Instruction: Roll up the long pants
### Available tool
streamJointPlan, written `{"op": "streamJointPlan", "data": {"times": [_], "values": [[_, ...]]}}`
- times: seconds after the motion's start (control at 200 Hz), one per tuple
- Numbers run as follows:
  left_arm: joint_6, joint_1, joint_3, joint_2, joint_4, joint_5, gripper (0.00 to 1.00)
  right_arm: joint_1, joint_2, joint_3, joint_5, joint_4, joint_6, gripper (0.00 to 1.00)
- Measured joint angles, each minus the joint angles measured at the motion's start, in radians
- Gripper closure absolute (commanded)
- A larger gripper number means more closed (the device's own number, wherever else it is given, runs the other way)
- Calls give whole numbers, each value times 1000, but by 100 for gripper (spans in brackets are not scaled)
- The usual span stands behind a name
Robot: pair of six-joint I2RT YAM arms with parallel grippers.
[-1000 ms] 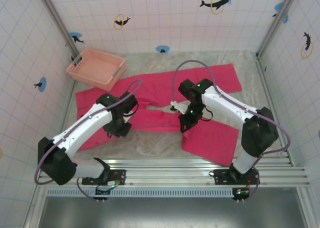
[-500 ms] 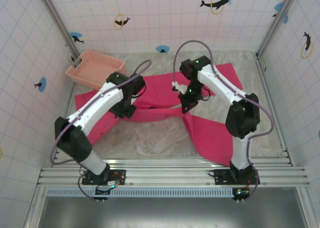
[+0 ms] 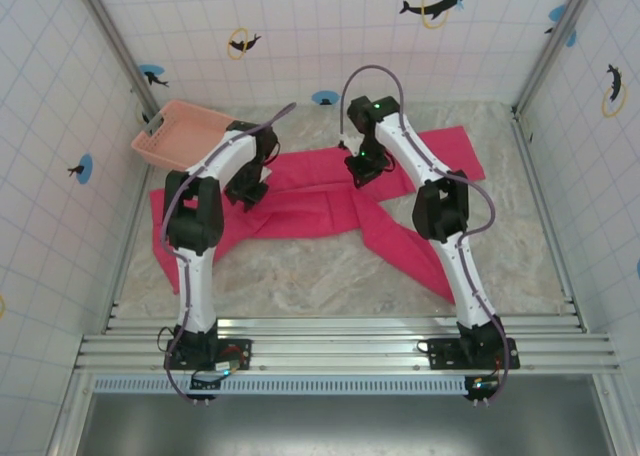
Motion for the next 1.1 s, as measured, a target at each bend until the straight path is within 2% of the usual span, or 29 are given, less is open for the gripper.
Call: {"op": "streamJointPlan", "data": {"times": [0.035, 0.05, 0.09, 0.28, 0.335, 0.42, 0.485, 0.535, 0.631, 0.741, 0.876, 1.096], "values": [[5, 18, 13, 14, 2, 0, 21, -14, 11, 3, 3, 10, 13, 71], [14, 25, 18, 18, 3, 0, 13, -22, 17, 5, 5, 16, 27, 70], [22, 42, 29, 21, 5, 0, 9, -37, 29, 6, 8, 29, 37, 70], [21, 54, 42, -42, 13, -7, 8, -76, 74, 6, 24, 86, 94, 70], [16, 55, 28, -84, 21, -14, 13, -72, 80, 6, 22, 98, 106, 70], [-8, 68, 9, -158, 31, -26, 26, -64, 81, 6, 16, 113, 121, 70], [-18, 90, 7, -200, 40, -35, 28, -60, 82, 6, 10, 120, 127, 70], [-27, 113, 7, -218, 47, -40, 25, -57, 82, 6, 5, 124, 130, 70], [-41, 156, 8, -223, 55, -30, 11, -55, 82, 6, 0, 127, 134, 70], [-48, 189, 8, -220, 79, -31, 9, -55, 82, 6, -5, 130, 137, 70], [-48, 198, 61, -144, 88, -50, 9, -53, 81, 6, -23, 132, 138, 70], [-49, 212, 275, 122, 97, -79, 8, -45, 81, 6, -29, 135, 136, 70]]}}
